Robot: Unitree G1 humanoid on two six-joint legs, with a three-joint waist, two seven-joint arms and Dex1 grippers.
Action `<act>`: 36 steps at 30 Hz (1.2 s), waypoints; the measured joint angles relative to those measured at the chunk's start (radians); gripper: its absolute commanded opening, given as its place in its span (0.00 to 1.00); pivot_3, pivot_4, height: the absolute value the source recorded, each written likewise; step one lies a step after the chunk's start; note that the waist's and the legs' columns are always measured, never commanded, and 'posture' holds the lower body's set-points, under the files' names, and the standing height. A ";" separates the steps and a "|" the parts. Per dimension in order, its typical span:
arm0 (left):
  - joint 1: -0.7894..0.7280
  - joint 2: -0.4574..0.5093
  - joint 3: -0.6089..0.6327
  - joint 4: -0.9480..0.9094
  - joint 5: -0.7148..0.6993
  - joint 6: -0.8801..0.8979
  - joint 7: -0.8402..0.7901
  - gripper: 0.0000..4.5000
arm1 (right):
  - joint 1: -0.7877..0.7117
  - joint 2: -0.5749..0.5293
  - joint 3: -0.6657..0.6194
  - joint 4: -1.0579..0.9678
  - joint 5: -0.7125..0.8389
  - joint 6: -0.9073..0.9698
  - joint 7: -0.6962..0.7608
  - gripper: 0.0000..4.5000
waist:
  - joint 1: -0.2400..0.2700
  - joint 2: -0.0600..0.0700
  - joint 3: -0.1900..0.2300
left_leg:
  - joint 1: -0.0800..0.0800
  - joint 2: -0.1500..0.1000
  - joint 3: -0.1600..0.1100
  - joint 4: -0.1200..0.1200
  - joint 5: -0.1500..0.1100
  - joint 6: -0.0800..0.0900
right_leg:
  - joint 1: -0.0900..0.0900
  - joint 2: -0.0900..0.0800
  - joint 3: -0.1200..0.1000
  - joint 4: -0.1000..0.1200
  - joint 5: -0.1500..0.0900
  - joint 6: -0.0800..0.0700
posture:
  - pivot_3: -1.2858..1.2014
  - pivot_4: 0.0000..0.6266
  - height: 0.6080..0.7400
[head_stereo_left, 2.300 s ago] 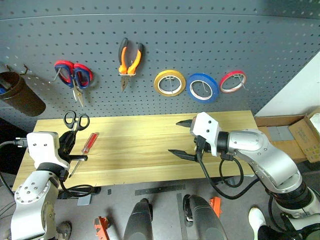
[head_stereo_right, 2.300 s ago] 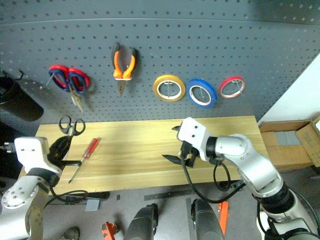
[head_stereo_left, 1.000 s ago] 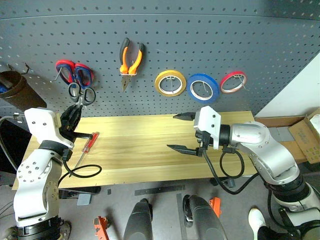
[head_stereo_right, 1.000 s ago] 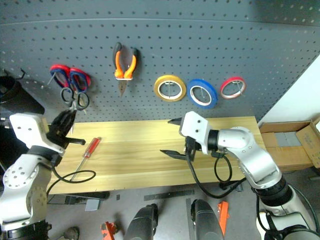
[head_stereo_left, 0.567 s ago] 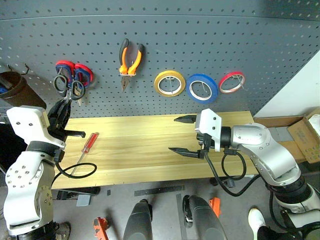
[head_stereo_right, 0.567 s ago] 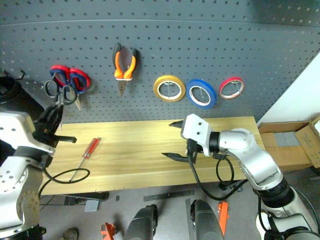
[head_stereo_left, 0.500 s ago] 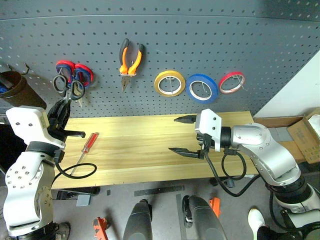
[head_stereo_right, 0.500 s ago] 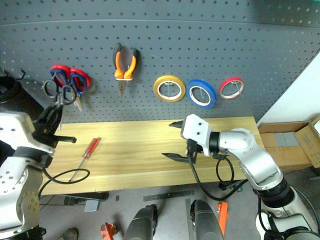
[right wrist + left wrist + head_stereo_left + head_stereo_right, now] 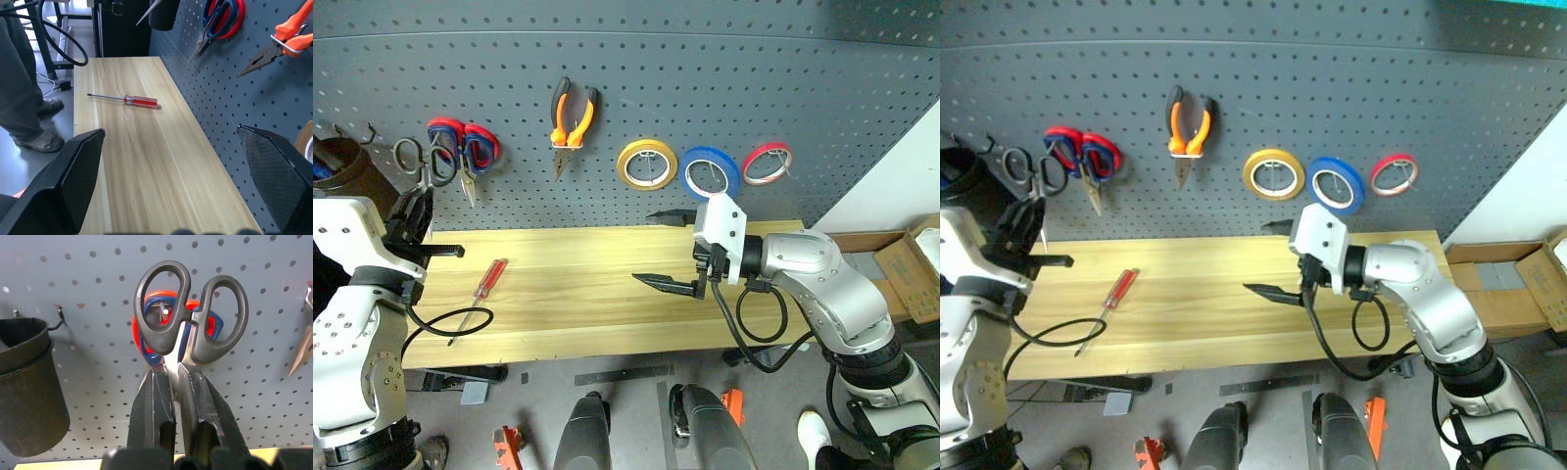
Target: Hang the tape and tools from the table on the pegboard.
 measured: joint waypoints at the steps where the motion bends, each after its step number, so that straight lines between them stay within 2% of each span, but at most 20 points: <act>1: -0.007 0.007 -0.011 0.012 0.001 0.001 -0.007 0.00 | -0.002 0.001 0.000 0.000 0.000 0.001 -0.002 1.00 | 0.000 0.000 0.000 | 0.000 0.000 0.000 0.000 0.000 0.000 | 0.000 0.000 0.000 0.000 0.000 0.000 | 0.51 0.34 1.00; 16: -0.109 0.030 -0.078 0.191 0.081 -0.022 -0.022 0.00 | -0.005 0.022 0.000 -0.001 0.001 0.022 -0.039 1.00 | -0.001 -0.001 -0.001 | 0.000 0.000 0.000 0.000 0.000 0.000 | 0.000 0.000 0.000 0.000 0.000 -0.001 | 0.50 0.36 1.00; 21: -0.129 0.020 -0.092 0.204 0.076 -0.018 -0.025 0.34 | -0.016 0.048 -0.010 -0.001 0.001 0.017 -0.068 1.00 | -0.001 -0.001 -0.001 | 0.000 0.000 0.000 0.000 0.000 0.000 | 0.000 0.000 0.000 0.000 0.001 -0.001 | 0.50 0.36 1.00; 29: -0.071 -0.001 -0.063 0.185 0.036 0.030 0.004 0.95 | -0.013 0.049 -0.029 -0.001 0.001 0.016 -0.079 1.00 | -0.007 -0.001 -0.001 | 0.000 0.000 0.000 0.000 0.000 0.000 | 0.000 0.000 0.000 0.000 0.001 -0.001 | 0.50 0.36 1.00; 32: 0.049 0.012 -0.060 0.151 0.030 0.096 -0.024 0.95 | -0.001 0.045 -0.032 -0.004 0.001 0.017 -0.083 1.00 | -0.013 0.000 -0.001 | 0.001 0.000 0.000 -0.001 0.000 0.000 | 0.000 0.000 0.000 0.001 0.001 -0.001 | 0.50 0.38 1.00; 34: 0.109 0.060 -0.100 0.169 0.056 0.165 -0.034 0.95 | 0.010 0.039 -0.032 -0.009 0.001 0.031 -0.087 1.00 | -0.012 0.000 -0.001 | 0.001 0.001 -0.001 -0.001 0.000 0.000 | -0.001 0.000 -0.001 0.001 0.001 -0.001 | 0.50 0.38 1.00; 36: 0.104 0.113 -0.148 0.233 0.101 0.243 -0.032 0.95 | 0.027 0.029 -0.026 -0.021 0.001 0.083 -0.097 1.00 | -0.006 0.000 -0.001 | 0.001 0.001 -0.002 0.000 0.000 0.001 | 0.000 0.001 -0.002 0.002 0.001 -0.001 | 0.50 0.40 1.00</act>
